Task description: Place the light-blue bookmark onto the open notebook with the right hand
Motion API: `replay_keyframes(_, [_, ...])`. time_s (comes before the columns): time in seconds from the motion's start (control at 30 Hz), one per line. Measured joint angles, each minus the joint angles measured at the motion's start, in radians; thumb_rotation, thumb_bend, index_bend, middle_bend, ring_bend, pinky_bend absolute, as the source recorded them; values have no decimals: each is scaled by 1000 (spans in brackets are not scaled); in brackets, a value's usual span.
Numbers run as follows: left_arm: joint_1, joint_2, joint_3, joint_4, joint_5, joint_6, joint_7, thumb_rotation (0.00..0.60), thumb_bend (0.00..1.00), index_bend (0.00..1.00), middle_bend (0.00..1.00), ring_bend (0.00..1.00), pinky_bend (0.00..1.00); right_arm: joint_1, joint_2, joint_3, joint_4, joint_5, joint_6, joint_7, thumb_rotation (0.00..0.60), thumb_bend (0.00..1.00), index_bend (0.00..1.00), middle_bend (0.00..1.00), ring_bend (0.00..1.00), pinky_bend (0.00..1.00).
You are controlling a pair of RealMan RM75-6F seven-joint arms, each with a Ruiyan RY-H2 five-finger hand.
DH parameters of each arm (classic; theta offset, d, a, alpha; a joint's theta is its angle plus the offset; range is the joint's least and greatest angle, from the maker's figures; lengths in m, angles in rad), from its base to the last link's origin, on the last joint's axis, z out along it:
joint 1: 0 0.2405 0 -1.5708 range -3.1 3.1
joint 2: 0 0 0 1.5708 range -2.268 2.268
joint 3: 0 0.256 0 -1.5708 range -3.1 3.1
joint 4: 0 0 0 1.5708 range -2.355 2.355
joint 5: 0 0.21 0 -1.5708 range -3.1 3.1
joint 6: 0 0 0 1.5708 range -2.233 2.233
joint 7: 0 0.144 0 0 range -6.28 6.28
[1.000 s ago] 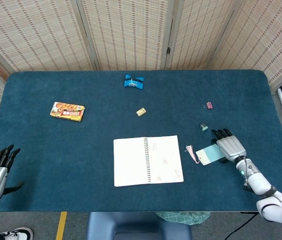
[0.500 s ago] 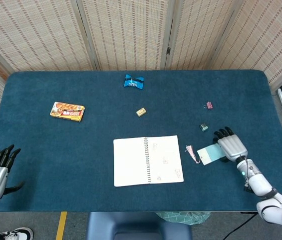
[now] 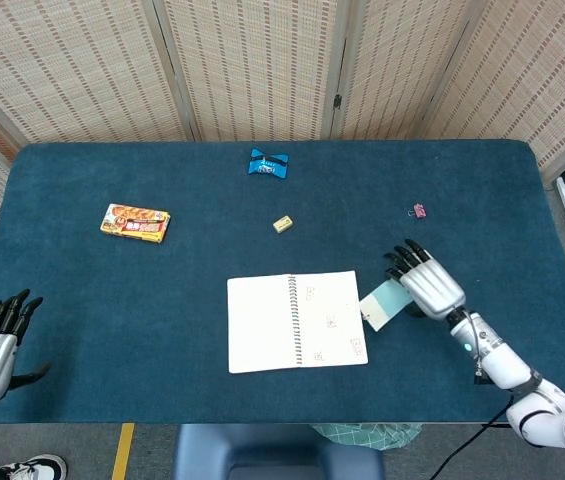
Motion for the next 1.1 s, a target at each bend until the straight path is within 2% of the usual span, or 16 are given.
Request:
replay_keyframes(0.2, [5, 7, -2, -5, -3, 7, -12, 600, 222, 129, 0, 0, 17, 55, 30, 13, -160, -70, 21, -45, 600, 232, 486, 180, 108, 0])
replay_keyframes(0.37, [11, 10, -2, -8, 5, 22, -17, 600, 222, 130, 0, 0, 14, 85, 59, 18, -334, -98, 12, -107, 600, 231, 484, 179, 109, 0])
replay_keyframes(0.53, [16, 12, -4, -8, 1, 29, -15, 600, 222, 130, 0, 0, 14, 106, 96, -7, -451, -155, -9, -172, 600, 231, 483, 176, 110, 0])
replay_keyframes(0.8, [13, 1, -15, -2, -26, 20, 14, 600, 223, 129, 0, 0, 14, 126, 123, -109, -424, -332, -7, -204, 600, 232, 483, 168, 112, 0])
replay_keyframes(1.1, [-1, -22, -27, 13, -71, -15, 57, 600, 221, 129, 0, 0, 14, 183, 91, -135, -232, -411, 1, -134, 600, 231, 474, 159, 106, 0])
